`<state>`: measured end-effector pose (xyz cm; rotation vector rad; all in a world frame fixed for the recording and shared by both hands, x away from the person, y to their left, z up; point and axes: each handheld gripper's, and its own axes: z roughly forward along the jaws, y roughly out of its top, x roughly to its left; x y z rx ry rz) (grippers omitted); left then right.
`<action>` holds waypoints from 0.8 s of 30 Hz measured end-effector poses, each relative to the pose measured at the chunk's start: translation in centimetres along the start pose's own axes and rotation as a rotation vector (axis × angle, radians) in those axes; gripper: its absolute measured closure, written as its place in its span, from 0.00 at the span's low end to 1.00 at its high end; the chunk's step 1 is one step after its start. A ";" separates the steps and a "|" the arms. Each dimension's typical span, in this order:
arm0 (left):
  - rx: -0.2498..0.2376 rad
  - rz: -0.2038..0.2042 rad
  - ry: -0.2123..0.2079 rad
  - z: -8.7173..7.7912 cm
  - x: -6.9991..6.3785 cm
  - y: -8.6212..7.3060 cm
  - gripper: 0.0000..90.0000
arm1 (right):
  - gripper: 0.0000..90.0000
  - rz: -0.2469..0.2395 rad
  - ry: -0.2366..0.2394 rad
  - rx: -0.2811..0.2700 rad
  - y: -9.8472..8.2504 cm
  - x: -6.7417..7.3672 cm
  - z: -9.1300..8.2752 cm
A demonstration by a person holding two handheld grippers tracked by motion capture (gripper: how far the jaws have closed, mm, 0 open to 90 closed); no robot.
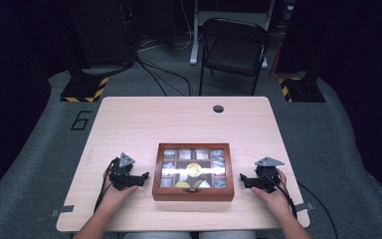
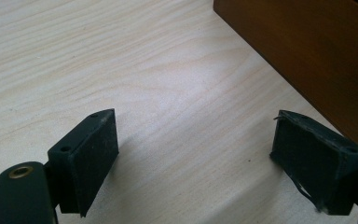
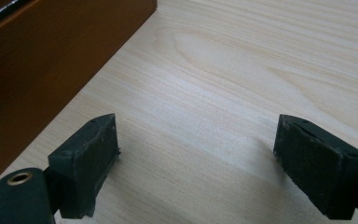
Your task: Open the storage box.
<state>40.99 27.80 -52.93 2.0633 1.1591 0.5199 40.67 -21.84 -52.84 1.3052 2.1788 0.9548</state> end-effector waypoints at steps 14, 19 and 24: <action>-0.005 -0.012 0.016 -0.1 -0.3 -0.2 0.16 | 0.06 0.037 -0.028 0.016 0.2 0.2 0.3; -0.001 -0.016 0.019 -0.2 -0.3 -0.2 0.16 | 0.05 0.039 -0.032 0.021 0.2 0.3 0.4; -0.006 -0.021 0.022 -0.1 -0.4 -0.2 0.16 | 0.06 0.042 -0.032 0.020 0.2 0.3 0.3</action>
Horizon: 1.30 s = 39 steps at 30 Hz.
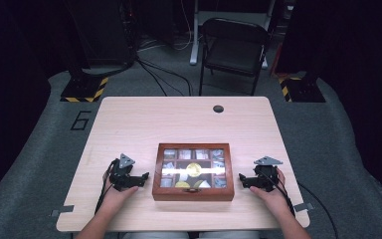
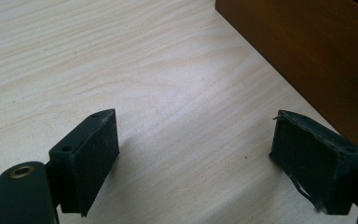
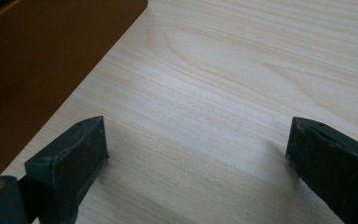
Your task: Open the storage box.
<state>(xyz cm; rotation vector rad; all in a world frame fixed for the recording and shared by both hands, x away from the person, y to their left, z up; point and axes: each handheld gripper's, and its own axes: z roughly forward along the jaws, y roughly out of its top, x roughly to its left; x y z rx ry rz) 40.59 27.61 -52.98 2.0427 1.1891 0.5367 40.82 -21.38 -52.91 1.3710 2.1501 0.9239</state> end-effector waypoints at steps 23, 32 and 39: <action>-0.008 -0.055 -0.005 -1.1 0.6 0.2 0.37 | 0.24 -0.006 -0.033 -0.001 0.2 0.3 -1.0; -0.020 -0.037 0.036 -2.0 0.0 0.8 0.37 | 0.29 -0.013 -0.016 -0.018 0.7 1.0 -2.2; -0.029 -0.093 -0.019 -2.3 -0.2 1.1 0.42 | 0.30 0.006 0.004 -0.010 0.7 1.0 -2.6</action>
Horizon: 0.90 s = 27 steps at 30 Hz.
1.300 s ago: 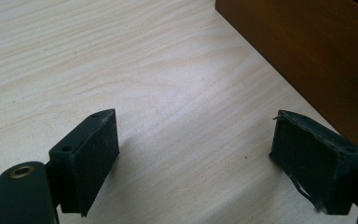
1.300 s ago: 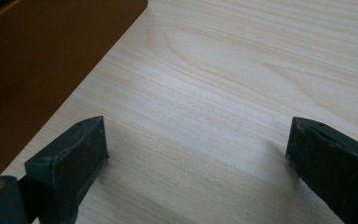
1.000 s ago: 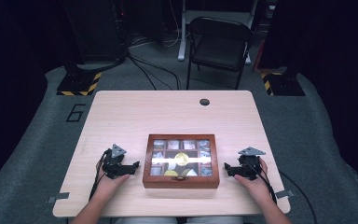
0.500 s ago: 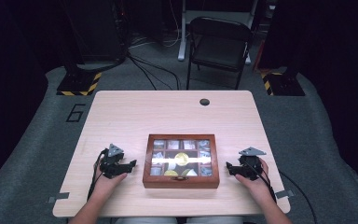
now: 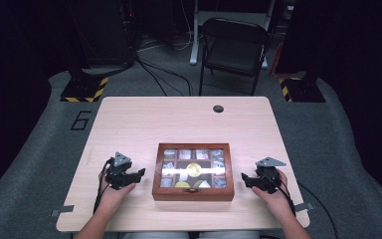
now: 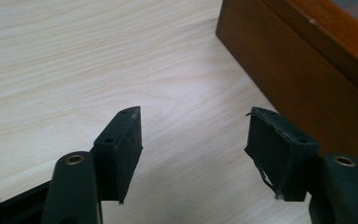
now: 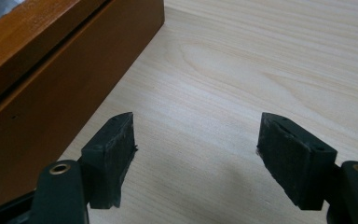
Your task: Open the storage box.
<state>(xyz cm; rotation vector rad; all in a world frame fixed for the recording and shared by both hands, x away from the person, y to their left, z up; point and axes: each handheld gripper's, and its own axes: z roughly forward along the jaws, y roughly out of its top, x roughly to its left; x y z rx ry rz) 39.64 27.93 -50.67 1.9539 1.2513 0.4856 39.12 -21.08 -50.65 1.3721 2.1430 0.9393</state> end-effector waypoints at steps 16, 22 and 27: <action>0.005 0.012 -0.056 -1.0 -0.4 0.3 0.40 | 0.32 -0.005 0.044 -0.034 0.3 0.2 -1.5; -0.014 0.016 -0.077 -2.3 -1.0 0.5 0.37 | 0.30 -0.013 0.100 -0.020 0.3 0.8 -2.3; -0.024 0.016 -0.087 -3.2 -1.5 0.5 0.32 | 0.26 0.021 0.140 -0.024 0.5 0.9 -2.9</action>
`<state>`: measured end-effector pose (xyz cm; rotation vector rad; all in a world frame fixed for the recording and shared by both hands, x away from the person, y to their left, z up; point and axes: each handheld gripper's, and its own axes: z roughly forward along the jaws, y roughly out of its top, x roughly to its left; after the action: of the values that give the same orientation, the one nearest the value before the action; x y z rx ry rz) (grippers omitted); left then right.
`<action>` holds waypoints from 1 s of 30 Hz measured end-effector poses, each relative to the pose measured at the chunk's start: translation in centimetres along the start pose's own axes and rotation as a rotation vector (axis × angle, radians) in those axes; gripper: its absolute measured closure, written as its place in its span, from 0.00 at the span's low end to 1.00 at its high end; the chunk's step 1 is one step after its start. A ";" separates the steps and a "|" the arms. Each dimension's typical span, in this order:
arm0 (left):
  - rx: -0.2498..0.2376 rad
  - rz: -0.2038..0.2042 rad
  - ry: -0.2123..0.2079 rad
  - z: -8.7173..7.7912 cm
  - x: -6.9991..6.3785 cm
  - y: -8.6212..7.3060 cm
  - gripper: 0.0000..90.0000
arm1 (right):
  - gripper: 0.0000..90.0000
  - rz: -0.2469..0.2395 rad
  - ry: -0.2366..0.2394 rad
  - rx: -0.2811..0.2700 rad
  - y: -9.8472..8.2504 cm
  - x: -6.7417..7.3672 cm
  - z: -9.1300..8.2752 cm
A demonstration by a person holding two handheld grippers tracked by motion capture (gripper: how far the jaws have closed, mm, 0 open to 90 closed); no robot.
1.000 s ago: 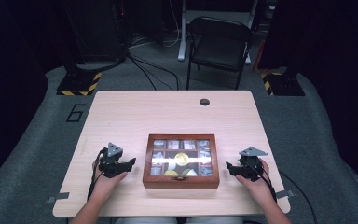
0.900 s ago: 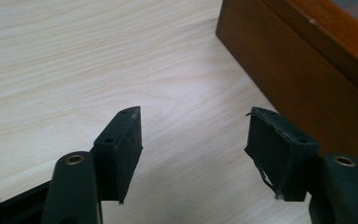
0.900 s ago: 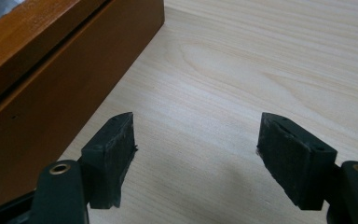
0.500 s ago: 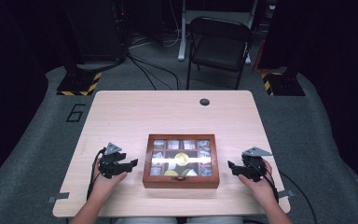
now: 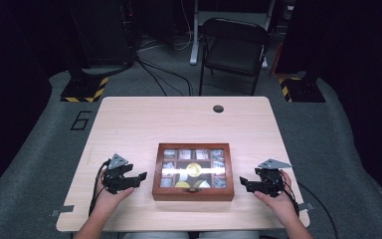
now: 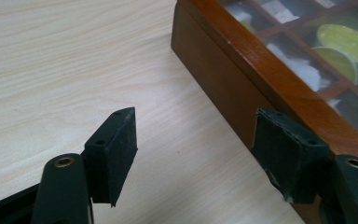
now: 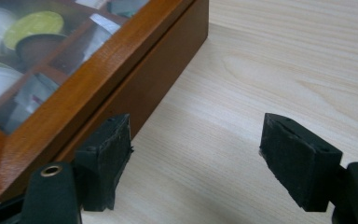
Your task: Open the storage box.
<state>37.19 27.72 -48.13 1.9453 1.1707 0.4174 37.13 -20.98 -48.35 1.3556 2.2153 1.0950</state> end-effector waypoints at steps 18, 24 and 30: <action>-0.025 -0.018 -0.037 -2.0 -1.6 -0.2 0.45 | 0.46 -0.081 0.022 -0.038 0.5 2.5 -1.7; -0.036 0.000 -0.065 -2.8 -2.5 -0.4 0.48 | 0.46 -0.114 0.034 -0.036 0.1 3.9 -2.5; -0.040 0.024 -0.093 -3.2 -3.5 -0.7 0.48 | 0.47 -0.137 0.061 -0.044 -0.5 5.4 -3.2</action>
<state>32.95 26.41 -46.25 1.9249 1.0727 0.3568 32.19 -17.88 -45.97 1.1481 2.2755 1.1430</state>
